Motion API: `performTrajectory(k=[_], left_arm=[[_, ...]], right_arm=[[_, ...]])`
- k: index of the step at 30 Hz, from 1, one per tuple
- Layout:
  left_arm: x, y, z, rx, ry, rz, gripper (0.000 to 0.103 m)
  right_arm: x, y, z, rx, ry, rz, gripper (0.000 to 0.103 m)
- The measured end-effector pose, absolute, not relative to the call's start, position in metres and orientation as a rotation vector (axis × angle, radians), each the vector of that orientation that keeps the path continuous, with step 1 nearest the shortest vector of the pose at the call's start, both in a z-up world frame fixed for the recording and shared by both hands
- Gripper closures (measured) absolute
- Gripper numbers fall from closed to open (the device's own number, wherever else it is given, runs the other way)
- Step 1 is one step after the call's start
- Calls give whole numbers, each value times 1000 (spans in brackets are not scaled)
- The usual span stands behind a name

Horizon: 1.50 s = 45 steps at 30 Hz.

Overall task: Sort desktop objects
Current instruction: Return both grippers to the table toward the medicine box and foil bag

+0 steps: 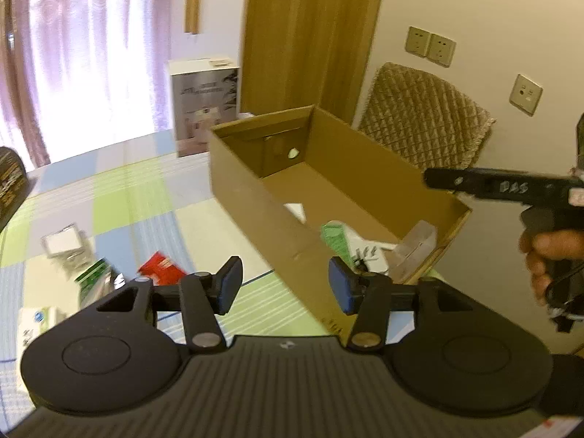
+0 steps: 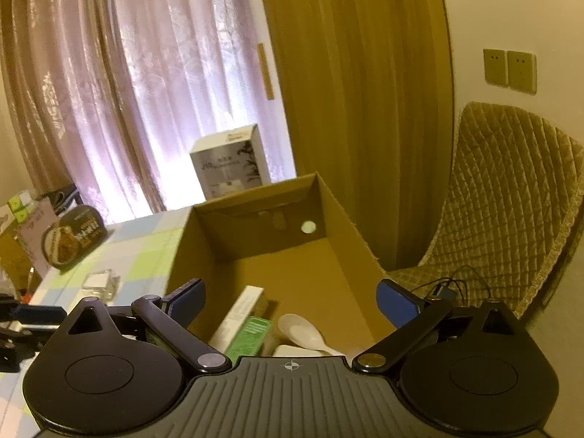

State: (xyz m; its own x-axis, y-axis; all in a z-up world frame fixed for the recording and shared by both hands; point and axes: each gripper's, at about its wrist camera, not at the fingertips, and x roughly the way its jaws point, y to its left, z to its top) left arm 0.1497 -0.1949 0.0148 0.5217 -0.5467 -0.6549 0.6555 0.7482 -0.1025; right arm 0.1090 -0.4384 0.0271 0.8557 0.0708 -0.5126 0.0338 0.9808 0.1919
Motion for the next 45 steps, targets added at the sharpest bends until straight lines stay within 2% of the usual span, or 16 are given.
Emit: performTrajectory(k=[2,5,10,18,21,31,45], left_arm=[[146,-182,14,174,722,-699,49],[138,-158,12,181,725,-651,38],[130,-111,7,175,753,-559,34],[114,-33,4,176,766,-409,12],[110,-10,4,175,765,-364,7],[121,35,-6,178,795,-324,2],[188,49,-58,183,834,-328,2]], right_arm=[[103,-432,32,205,534,35,5],[93,-417,41,209,518,69,4],[81,-387,51,195,505,128,2],[68,-332,58,158,519,259,2],[65,-308,55,139,534,300,2],[74,-246,38,72,596,393,2],[145,-180,-13,27,734,462,2]])
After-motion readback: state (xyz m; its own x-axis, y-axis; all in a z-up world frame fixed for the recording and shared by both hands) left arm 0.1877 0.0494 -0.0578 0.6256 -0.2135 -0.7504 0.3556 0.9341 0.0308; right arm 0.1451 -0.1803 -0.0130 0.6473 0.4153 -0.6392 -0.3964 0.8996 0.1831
